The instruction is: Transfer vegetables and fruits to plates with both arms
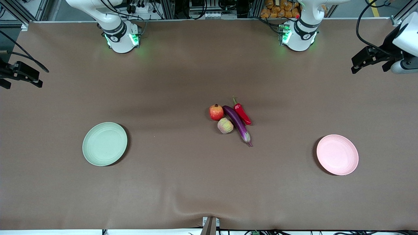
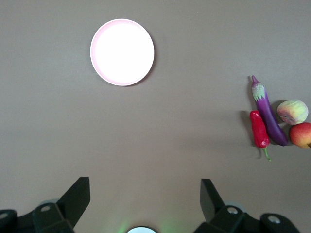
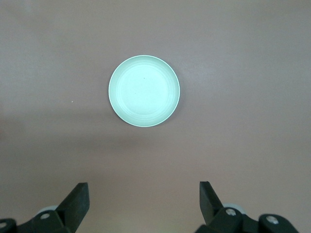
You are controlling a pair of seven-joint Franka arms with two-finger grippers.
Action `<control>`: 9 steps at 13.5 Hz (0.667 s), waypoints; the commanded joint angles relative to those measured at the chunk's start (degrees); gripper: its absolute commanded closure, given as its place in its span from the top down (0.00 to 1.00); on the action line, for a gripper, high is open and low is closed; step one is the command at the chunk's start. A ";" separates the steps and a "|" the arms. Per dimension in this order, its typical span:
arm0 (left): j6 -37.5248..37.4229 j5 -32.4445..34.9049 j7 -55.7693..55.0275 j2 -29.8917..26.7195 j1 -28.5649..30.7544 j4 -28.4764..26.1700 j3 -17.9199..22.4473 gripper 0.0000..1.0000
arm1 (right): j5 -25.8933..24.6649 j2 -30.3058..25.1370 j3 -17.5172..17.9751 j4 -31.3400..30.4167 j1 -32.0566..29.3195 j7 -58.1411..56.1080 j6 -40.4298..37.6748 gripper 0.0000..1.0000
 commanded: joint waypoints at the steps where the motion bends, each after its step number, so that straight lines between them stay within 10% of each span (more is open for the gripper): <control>1: -1.13 0.14 0.71 0.16 0.44 0.85 0.87 1.00 | -0.09 -0.51 0.24 -0.69 -0.27 0.63 0.54 1.00; 9: -2.55 0.14 0.80 1.57 0.27 3.05 0.88 1.00 | 0.00 -0.51 0.24 -0.69 -0.27 0.63 0.37 1.00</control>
